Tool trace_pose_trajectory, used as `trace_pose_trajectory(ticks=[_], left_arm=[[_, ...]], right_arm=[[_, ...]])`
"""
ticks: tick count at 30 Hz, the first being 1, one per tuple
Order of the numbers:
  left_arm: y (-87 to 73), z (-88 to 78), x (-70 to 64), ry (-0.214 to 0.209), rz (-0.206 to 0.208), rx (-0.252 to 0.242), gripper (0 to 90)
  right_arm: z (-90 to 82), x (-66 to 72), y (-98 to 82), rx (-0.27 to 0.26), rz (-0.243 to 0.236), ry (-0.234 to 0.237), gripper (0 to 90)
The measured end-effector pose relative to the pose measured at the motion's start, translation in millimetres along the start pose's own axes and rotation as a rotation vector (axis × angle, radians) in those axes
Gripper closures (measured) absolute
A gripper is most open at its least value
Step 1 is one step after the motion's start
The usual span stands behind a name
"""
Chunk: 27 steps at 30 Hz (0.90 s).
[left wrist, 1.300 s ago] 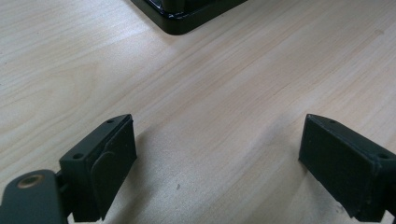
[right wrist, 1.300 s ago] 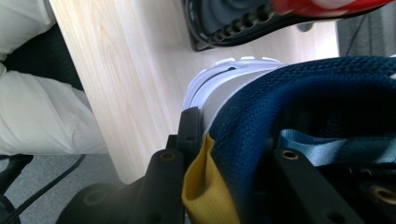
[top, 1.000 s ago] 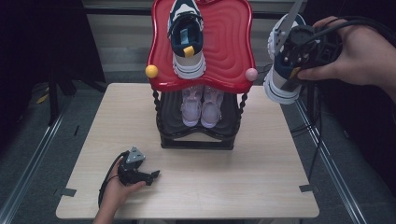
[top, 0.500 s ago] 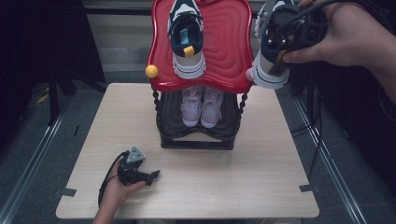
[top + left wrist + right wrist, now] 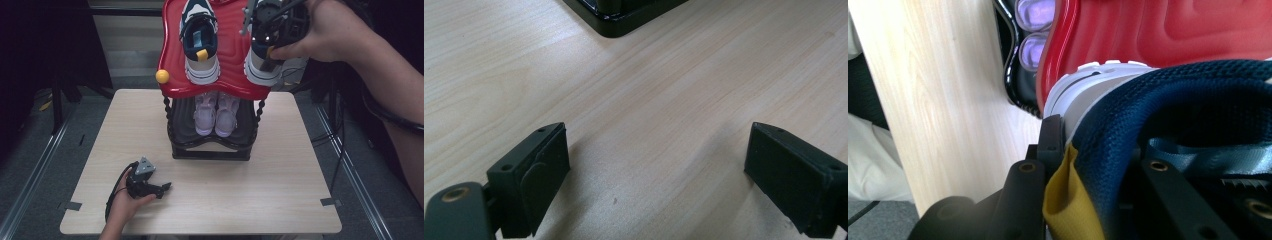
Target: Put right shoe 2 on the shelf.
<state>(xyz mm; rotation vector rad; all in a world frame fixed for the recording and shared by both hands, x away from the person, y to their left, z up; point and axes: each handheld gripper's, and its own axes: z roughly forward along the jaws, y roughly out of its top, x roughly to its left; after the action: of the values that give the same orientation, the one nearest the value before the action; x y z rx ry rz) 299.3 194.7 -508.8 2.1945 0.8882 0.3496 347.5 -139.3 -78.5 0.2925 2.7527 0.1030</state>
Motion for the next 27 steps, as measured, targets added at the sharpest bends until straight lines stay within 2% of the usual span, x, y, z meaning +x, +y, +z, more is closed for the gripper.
trace_pose_trajectory(ticks=[10,14,16,27], left_arm=[[0.1,0.1,0.1,-0.001,0.001,0.0,10.1],[0.1,0.1,0.0,0.0,0.0,0.0,10.2],[0.1,0.1,0.0,0.0,0.001,0.0,10.1],[0.8,0.9,-0.2,0.003,-0.003,0.003,9.9]], right_arm=[[19.1,-5.8,16.5,0.003,-0.039,-0.016,73.8],[19.6,-9.0,20.2,0.001,-0.034,-0.03,73.9],[21.3,-10.4,22.3,-0.007,-0.053,-0.029,73.8],[38.2,-13.3,36.1,0.025,-0.093,-0.03,73.8]])
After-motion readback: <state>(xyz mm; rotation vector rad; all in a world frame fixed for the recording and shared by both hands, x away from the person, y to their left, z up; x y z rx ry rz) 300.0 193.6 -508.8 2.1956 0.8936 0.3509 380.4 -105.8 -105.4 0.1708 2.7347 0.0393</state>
